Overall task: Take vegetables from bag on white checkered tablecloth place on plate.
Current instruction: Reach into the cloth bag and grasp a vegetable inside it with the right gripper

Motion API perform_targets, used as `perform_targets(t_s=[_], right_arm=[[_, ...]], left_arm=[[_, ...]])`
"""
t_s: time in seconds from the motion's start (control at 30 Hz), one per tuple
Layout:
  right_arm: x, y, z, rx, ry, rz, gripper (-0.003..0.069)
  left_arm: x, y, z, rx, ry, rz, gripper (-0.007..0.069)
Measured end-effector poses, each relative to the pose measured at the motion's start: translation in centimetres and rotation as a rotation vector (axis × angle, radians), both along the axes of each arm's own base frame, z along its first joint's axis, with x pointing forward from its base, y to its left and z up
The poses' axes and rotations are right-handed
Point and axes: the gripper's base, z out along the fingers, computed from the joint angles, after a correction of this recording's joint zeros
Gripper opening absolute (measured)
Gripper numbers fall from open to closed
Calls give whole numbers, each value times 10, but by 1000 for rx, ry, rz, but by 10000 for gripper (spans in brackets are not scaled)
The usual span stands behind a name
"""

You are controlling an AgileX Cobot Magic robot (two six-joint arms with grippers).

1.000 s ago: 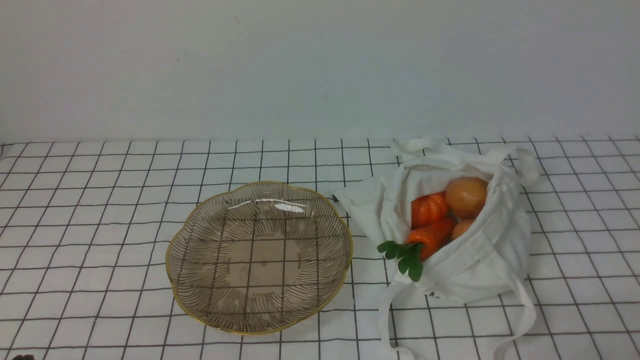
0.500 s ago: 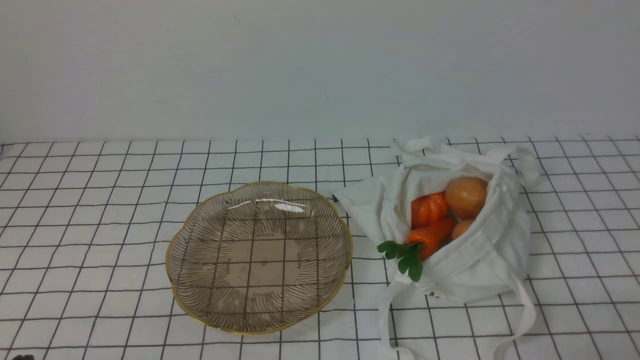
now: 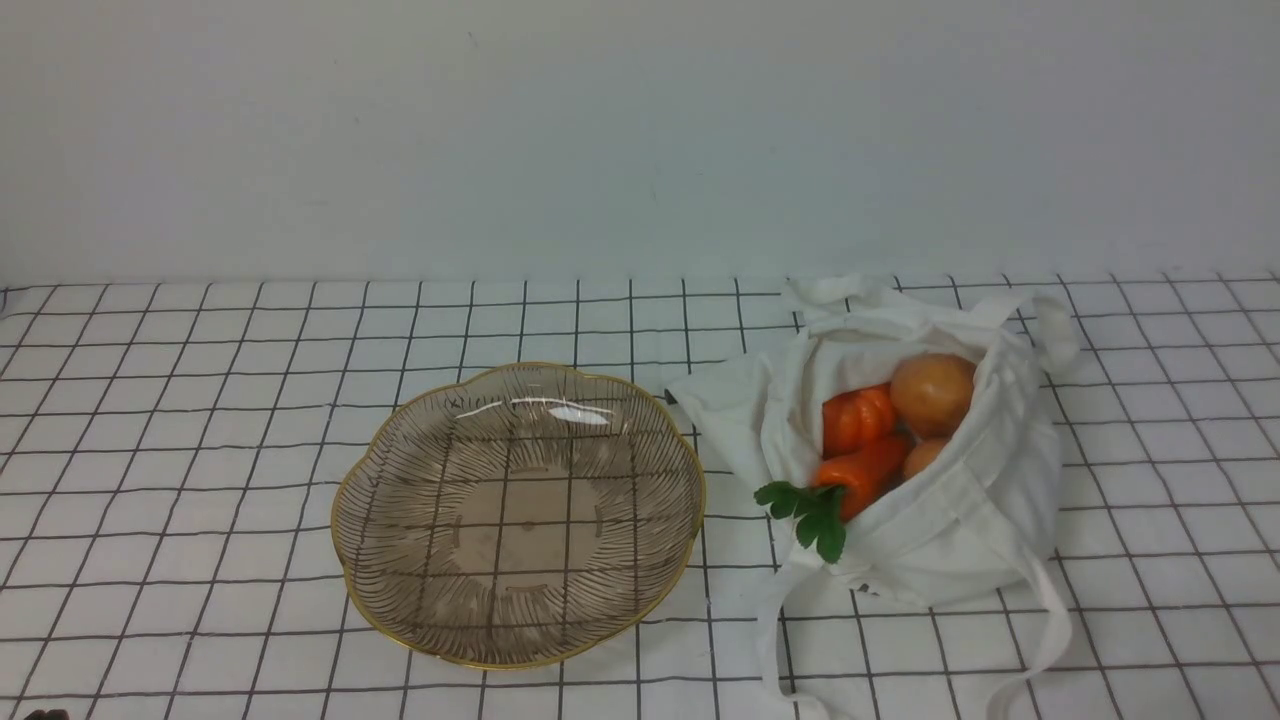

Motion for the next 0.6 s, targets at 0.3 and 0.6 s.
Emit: perform_targets(t_s=[0.3, 0.6], right_arm=[[0, 0, 0, 0, 0, 0, -11], [1, 12, 2, 812, -14, -23, -11]], left_arm=[[0, 0, 0, 0, 0, 0, -8], [0, 0, 0, 0, 0, 0, -8]])
